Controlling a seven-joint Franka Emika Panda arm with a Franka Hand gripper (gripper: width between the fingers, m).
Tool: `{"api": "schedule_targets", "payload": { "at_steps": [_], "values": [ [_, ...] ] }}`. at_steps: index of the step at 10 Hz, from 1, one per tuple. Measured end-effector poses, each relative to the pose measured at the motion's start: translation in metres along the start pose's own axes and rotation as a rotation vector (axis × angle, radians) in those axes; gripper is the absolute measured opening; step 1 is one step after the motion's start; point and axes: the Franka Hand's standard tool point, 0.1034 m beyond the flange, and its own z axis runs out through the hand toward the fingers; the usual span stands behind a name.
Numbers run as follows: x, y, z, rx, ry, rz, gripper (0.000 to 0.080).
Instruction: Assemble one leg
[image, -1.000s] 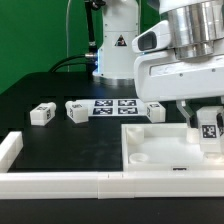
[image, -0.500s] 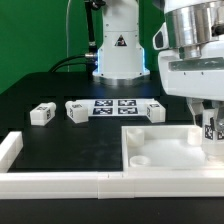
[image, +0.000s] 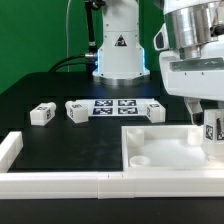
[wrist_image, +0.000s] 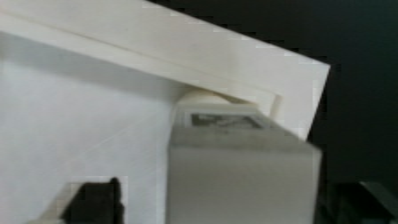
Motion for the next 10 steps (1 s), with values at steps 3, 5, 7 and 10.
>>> {"api": "schedule_targets", "payload": {
  "at_steps": [3,5,7,10],
  "values": [
    [0.000,0.001,0.003,-0.007,-0.008,-0.437,0.0647],
    [-0.001,0.002,0.005,-0.021,0.000,-0.749,0.0649],
    [-0.016,-0.004,0.007,-0.037,0.030,-0.961,0.0649],
    [-0.013,-0.003,0.007,-0.046,0.037,-1.184,0.0649]
  ]
}}
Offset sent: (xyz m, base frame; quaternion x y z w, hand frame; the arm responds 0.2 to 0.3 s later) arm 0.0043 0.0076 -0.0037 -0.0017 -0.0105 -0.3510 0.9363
